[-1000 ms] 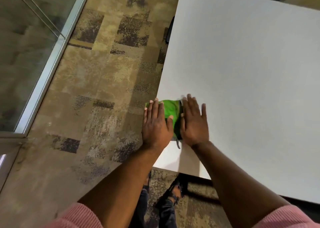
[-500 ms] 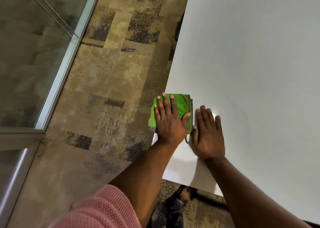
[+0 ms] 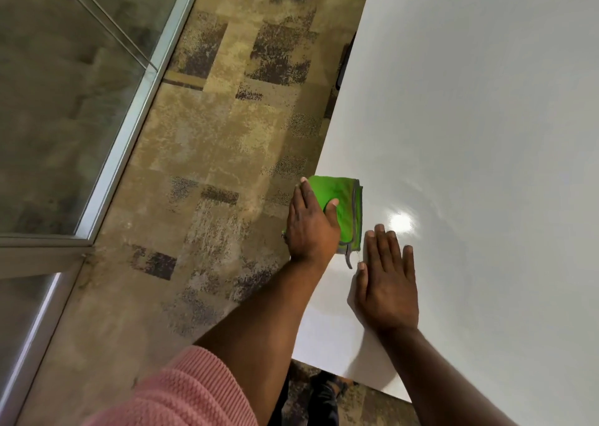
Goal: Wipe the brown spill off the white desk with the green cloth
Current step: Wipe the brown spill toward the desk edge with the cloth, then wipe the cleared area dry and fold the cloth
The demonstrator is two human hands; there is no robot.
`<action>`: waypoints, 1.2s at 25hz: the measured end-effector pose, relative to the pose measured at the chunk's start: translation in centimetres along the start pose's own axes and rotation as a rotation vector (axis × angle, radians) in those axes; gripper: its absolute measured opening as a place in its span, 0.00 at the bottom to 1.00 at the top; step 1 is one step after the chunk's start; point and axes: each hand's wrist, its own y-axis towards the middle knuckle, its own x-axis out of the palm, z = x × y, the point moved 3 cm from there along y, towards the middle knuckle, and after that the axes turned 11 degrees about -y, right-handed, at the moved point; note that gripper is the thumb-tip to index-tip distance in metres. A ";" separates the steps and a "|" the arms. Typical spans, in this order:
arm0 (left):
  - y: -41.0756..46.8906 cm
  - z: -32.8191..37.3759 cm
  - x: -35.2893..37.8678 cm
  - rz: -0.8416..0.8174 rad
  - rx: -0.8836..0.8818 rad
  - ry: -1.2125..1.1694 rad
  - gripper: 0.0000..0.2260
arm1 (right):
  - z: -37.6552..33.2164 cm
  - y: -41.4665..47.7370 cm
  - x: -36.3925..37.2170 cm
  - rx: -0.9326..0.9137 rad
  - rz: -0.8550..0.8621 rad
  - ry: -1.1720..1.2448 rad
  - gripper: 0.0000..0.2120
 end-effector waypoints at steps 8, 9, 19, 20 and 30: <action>3.0 0.4 0.3 -0.002 0.100 0.010 0.31 | 0.0 0.2 -0.1 -0.012 -0.016 -0.026 0.31; 2.6 0.1 0.3 0.010 0.104 0.013 0.30 | 0.0 0.2 -0.1 -0.012 -0.022 -0.026 0.31; -6.0 -4.6 -1.3 0.065 0.075 0.017 0.29 | 0.1 0.2 -0.2 -0.019 -0.052 -0.039 0.31; -6.9 -5.2 -1.5 0.068 0.062 0.014 0.29 | 0.1 0.2 -0.2 -0.021 -0.056 -0.043 0.31; -15.9 -10.4 -3.3 0.125 -0.061 0.014 0.25 | -0.2 -0.5 -0.7 -0.055 -0.062 -0.065 0.32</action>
